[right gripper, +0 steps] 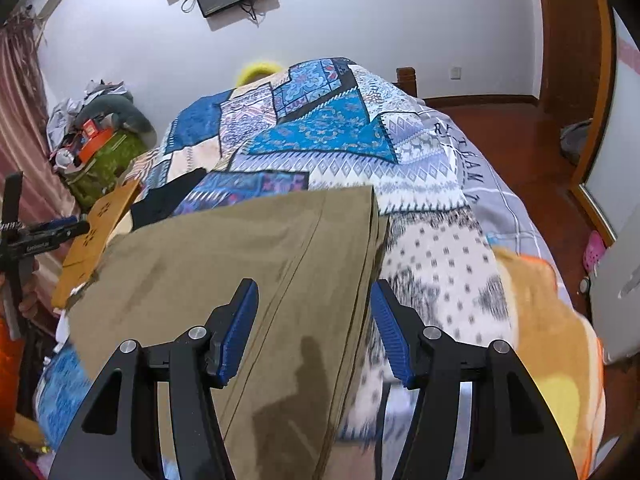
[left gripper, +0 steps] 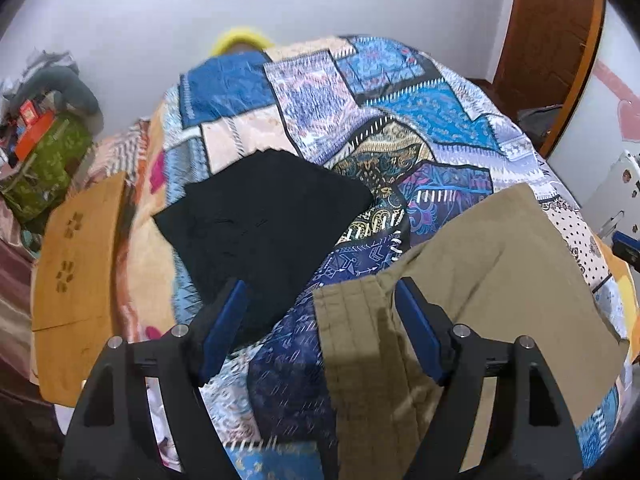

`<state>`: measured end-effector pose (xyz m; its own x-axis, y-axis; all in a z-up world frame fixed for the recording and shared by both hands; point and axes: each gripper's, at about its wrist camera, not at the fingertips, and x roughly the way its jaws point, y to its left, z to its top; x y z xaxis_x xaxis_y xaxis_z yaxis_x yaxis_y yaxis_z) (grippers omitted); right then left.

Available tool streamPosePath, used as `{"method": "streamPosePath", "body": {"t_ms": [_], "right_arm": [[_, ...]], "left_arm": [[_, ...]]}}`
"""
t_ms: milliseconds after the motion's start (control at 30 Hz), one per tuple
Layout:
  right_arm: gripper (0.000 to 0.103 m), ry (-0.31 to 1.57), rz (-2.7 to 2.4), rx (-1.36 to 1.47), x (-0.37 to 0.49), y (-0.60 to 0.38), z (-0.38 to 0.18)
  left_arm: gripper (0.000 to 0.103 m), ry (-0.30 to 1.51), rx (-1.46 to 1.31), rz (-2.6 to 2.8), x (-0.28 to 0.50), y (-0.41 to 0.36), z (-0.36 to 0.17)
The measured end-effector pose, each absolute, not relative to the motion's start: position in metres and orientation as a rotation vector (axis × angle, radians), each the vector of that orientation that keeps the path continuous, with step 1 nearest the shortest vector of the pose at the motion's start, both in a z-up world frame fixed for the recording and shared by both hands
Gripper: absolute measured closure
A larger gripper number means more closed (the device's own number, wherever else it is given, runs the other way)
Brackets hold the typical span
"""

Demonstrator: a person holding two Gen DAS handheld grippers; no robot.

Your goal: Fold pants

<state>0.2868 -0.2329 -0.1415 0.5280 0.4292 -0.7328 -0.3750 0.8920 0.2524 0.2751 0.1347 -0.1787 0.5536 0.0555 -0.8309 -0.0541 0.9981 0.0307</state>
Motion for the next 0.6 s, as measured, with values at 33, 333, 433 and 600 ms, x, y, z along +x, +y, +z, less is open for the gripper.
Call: {"method": "streamPosePath", "body": {"t_ms": [33,333,433,600], "right_arm": [[0.049,0.899,0.478,0.061,0.299,-0.230,-0.146],[0.049,0.995,0.470,0.045,0.393,-0.212,-0.189],[0.049,1.034,0.465,0.036,0.418,-0.205,-0.208],[0.074,1.126,0.463,0.016,0.442,-0.195,-0.237]], "left_arm": [[0.027,0.999,-0.006,0.058,0.282,0.136,-0.184],[0.024,1.089,-0.098,0.032,0.307,0.144,-0.230],[0.024,1.081,-0.132,0.018,0.306,0.148,-0.235],[0.023,1.046,-0.146,0.063,0.302,0.152,-0.242]]}}
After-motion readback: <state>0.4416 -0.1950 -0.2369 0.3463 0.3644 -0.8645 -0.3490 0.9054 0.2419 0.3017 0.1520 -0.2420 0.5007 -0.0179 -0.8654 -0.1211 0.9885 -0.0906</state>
